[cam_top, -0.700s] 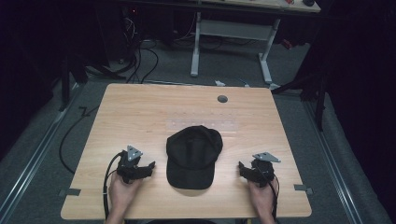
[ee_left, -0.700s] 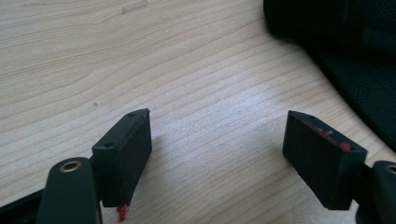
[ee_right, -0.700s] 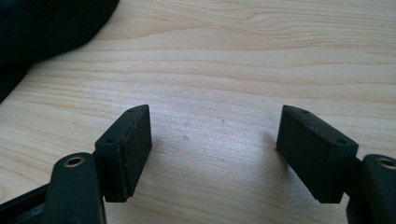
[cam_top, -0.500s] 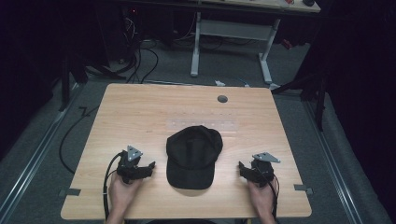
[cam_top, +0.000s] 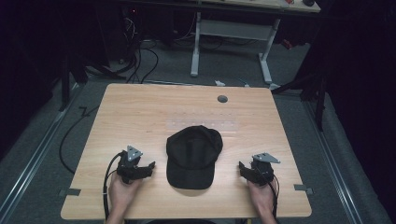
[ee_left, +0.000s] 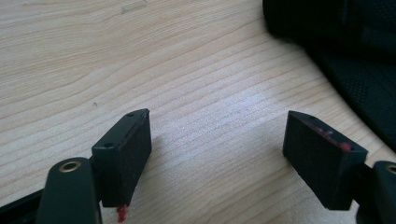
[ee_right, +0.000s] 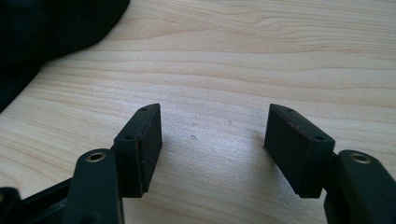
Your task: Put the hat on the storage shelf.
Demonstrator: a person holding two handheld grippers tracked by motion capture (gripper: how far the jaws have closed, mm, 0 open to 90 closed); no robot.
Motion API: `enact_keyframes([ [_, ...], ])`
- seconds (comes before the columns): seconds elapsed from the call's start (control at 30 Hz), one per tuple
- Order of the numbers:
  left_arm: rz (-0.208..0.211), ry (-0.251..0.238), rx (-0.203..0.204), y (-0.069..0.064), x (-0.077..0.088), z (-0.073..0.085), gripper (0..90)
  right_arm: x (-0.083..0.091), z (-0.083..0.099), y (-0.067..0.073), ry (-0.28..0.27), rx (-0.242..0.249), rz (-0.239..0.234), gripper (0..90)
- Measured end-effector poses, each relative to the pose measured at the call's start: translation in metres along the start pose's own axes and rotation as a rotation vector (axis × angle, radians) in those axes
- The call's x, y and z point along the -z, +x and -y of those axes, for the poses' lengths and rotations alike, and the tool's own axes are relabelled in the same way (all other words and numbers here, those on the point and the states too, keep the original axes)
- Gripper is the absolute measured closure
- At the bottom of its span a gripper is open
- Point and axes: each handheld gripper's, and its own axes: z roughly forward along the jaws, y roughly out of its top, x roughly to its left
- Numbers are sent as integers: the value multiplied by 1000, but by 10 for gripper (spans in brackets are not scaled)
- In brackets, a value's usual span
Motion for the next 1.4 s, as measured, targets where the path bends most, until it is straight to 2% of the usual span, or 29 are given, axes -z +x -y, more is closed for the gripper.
enact_keyframes([
  [0.1,0,0,0,0,0,0,240,1,0,-1,0,-5,-20,378],
  [0.13,0,0,0,0,0,0,240,2,0,-1,-1,-12,-55,377],
  [0.17,0,0,0,0,0,0,240,2,0,-1,-1,-12,-55,377],
  [0.23,0,0,0,0,0,0,240,5,0,0,-3,-4,-91,366],
  [0.33,0,0,0,0,0,0,240,7,-1,1,-4,-6,-110,366],
  [0.37,0,0,0,0,0,0,240,10,-4,2,-15,-8,-133,382],
  [0.47,0,0,0,0,0,0,240,14,-7,3,-25,-15,-153,390],
  [0.53,0,0,0,0,0,0,240,18,-13,4,-43,-24,-189,405],
  [0.63,0,1,-1,0,0,0,240,20,-17,6,-52,-16,-211,416],
  [0.67,0,1,-1,0,0,0,240,22,-21,8,-60,-8,-238,452],
  [0.73,0,1,-1,0,0,0,240,23,-25,11,-62,2,-263,466],
  [1.1,0,0,0,0,0,0,240,27,-52,27,-94,61,-330,477],
  [1.4,0,1,-1,0,0,0,240,25,-74,41,-110,119,-366,479],
])
